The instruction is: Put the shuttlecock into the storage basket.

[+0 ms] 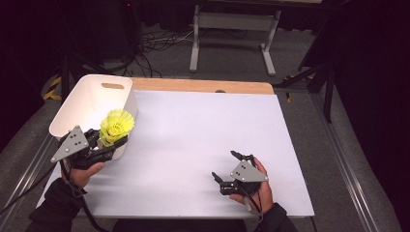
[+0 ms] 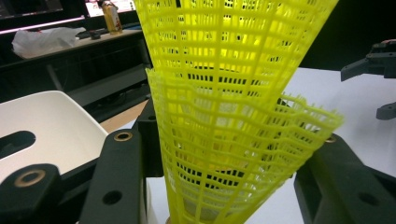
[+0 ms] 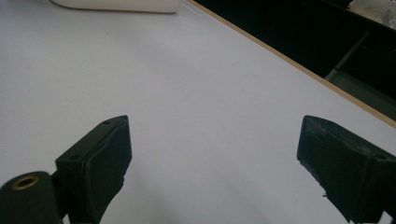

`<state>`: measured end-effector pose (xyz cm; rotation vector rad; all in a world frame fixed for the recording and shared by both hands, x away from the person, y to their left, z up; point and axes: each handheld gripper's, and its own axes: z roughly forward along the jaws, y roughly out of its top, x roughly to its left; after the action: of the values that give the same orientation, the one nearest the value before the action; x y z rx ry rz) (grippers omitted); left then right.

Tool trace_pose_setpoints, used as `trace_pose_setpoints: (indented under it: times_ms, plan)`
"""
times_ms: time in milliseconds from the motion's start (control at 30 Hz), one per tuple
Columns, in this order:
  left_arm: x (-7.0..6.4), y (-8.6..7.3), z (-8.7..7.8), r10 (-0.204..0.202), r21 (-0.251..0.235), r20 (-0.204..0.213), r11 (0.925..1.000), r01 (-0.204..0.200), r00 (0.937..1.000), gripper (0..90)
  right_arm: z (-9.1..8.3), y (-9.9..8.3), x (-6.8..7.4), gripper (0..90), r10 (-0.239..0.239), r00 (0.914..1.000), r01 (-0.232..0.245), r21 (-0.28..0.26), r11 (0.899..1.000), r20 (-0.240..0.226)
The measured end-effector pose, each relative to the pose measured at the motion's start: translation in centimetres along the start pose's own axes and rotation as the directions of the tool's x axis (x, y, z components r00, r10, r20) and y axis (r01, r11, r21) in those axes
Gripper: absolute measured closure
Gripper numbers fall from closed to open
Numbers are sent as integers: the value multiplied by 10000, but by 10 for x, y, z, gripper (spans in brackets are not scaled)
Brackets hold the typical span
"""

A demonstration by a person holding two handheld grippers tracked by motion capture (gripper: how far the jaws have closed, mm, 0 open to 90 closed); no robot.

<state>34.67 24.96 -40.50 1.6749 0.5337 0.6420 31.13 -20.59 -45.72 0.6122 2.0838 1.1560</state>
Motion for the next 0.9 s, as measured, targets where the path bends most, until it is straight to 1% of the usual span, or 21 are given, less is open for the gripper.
trace_pose_setpoints:
  times_ms: [100,167,300,400,500,567,667,767,800,867,900]
  plan:
    - [2,0,-2,-11,17,-78,10000,12,10000,524,0,0,0,110,-39,10000,39,0,10000,18]
    - [4,0,-3,-97,21,-152,10000,97,9998,523,-1,0,0,110,-14,10000,14,-13,10000,36]
    - [8,0,-6,-139,-56,-234,9999,138,9996,524,-1,0,1,110,-98,9999,98,-4,10000,48]
    - [8,0,-7,-201,-101,-206,9998,199,9996,524,-1,1,1,110,-151,9999,151,-29,9999,82]
    - [8,2,-8,-69,-146,-176,9999,67,9998,524,0,1,2,110,-194,9998,194,-26,9998,55]
    - [8,2,-9,-59,-158,-177,9999,56,9998,523,0,1,2,110,-223,9997,223,19,9998,42]
    - [8,3,-11,-183,-239,-215,9996,178,9996,524,1,1,2,110,-219,9998,219,16,9998,41]
    - [9,4,-12,-153,-248,-263,9996,147,9995,524,1,1,2,110,-220,9998,220,18,9998,32]
    - [9,5,-13,-246,-319,-260,9992,238,9994,524,1,1,2,110,-218,9998,218,18,9998,21]
    - [10,5,-14,-231,-348,-297,9992,220,9993,524,0,1,2,110,-214,9998,214,28,9998,16]
    - [10,5,-14,-288,-355,-279,9990,278,9992,524,0,1,2,110,-194,9998,194,18,9998,26]
